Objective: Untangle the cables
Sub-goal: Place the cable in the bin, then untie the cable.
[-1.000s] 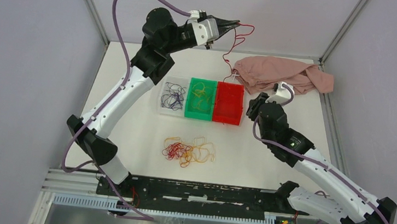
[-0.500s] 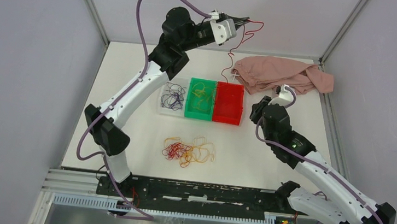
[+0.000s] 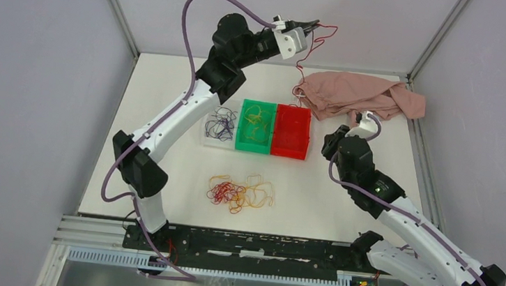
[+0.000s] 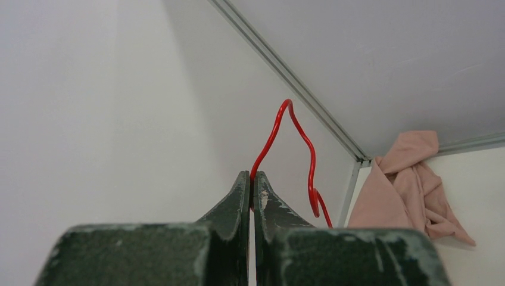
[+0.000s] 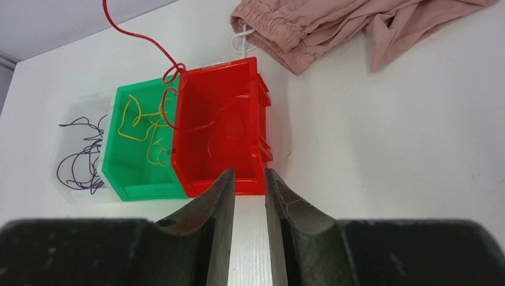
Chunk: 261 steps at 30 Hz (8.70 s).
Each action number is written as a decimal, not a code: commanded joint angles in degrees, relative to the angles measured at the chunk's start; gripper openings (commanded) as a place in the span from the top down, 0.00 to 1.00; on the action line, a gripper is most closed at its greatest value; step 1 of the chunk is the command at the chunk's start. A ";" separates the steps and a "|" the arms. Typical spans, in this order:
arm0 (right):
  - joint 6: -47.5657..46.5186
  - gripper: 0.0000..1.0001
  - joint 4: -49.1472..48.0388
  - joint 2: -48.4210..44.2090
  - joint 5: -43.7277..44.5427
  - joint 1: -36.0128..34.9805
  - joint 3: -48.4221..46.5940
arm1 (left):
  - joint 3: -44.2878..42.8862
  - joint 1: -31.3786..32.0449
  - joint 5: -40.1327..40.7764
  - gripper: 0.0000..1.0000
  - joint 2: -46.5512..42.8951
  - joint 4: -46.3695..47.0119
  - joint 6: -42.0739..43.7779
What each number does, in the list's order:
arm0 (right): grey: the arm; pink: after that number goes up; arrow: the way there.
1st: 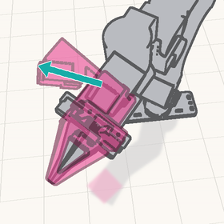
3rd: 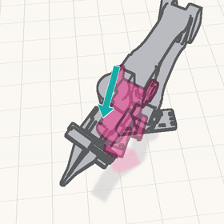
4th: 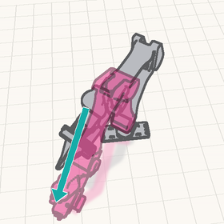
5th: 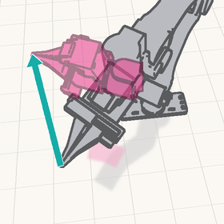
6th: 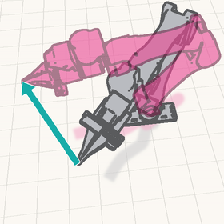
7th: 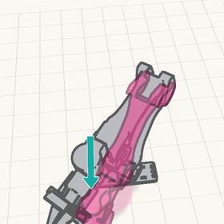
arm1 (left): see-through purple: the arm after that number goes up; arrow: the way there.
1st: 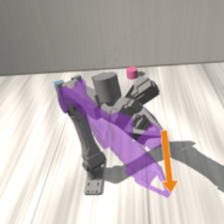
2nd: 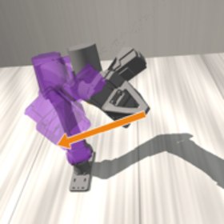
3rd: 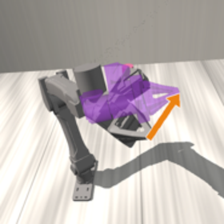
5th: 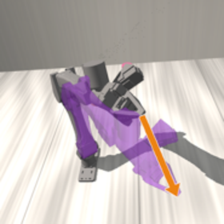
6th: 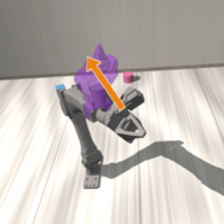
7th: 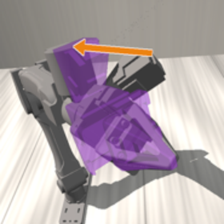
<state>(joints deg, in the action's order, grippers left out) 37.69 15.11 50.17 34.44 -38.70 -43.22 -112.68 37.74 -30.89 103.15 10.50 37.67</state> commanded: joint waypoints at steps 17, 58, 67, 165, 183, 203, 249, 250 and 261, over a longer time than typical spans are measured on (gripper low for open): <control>3.74 0.71 0.97 -3.85 1.55 1.74 1.83 | 19.40 0.67 11.52 0.97 -7.52 -4.41 -20.98; 5.97 0.75 2.09 -6.77 -0.77 7.31 4.17 | -6.09 8.81 42.88 0.94 24.75 -47.98 -14.78; 5.68 0.76 2.73 -7.88 -0.97 8.17 4.46 | -7.86 8.76 43.67 0.53 27.62 -49.61 -15.65; 12.69 0.45 -30.25 17.68 -54.15 5.97 -0.64 | 59.24 -2.14 3.50 0.97 -57.06 -48.78 20.41; 8.54 0.33 -39.28 25.25 -59.48 -8.80 -7.97 | 59.63 -2.14 -6.65 0.97 -64.17 -38.04 26.97; 10.19 0.32 -41.75 23.10 -59.05 -10.58 -4.89 | 58.59 -2.05 -6.91 0.97 -63.76 -37.13 28.69; 14.14 0.53 -46.40 43.36 -38.38 -18.69 -0.35 | 25.69 -1.44 6.81 0.97 -48.52 -15.02 29.29; 13.96 0.54 -46.52 43.13 -37.30 -18.76 0.70 | 25.55 -1.44 8.77 0.97 -48.22 -13.89 30.22; 2.93 0.35 -31.74 23.36 -28.70 -18.78 -0.89 | 29.48 -1.44 5.12 0.97 -52.22 -17.02 27.25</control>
<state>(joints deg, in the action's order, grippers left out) 46.98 -20.86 82.17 1.65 -57.28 -39.13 -84.90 36.12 -22.94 54.30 -7.29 64.45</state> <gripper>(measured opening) 0.614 0.043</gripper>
